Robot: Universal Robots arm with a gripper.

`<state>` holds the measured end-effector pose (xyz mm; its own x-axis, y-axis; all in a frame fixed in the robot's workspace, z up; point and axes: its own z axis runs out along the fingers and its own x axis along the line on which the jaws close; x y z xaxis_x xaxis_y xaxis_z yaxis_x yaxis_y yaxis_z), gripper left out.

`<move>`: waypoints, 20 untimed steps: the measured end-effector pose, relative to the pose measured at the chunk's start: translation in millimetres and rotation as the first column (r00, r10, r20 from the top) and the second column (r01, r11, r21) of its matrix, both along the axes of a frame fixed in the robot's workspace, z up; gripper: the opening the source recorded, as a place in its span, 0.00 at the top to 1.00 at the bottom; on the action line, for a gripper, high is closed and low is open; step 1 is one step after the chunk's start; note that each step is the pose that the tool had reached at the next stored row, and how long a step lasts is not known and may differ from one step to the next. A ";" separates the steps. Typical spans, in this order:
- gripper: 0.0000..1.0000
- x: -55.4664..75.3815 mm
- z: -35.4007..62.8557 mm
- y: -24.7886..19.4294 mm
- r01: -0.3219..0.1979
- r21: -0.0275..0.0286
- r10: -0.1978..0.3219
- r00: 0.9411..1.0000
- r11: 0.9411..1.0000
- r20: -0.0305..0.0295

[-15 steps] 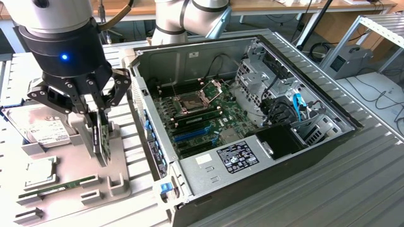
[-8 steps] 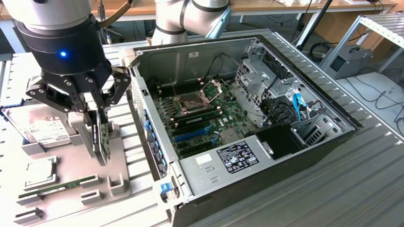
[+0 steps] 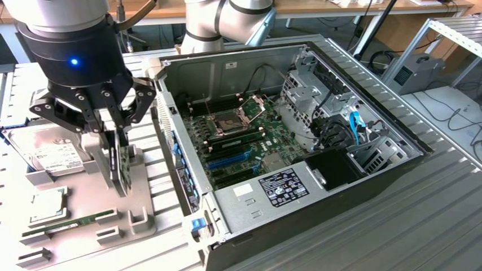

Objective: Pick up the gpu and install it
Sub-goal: 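Pick up the gpu and move the gpu toward the slot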

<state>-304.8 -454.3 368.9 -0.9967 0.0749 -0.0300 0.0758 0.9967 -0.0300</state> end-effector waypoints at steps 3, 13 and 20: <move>0.74 0.0 0.9 0.0 0.000 0.000 0.000 1.000 1.000 0.000; 0.74 0.0 3.5 0.0 0.000 0.000 0.000 1.000 1.000 0.000; 0.74 0.0 5.2 0.0 0.000 0.000 0.000 1.000 1.000 0.000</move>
<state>-304.8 -454.3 374.1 -0.9967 0.0749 -0.0300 0.0758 0.9967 -0.0301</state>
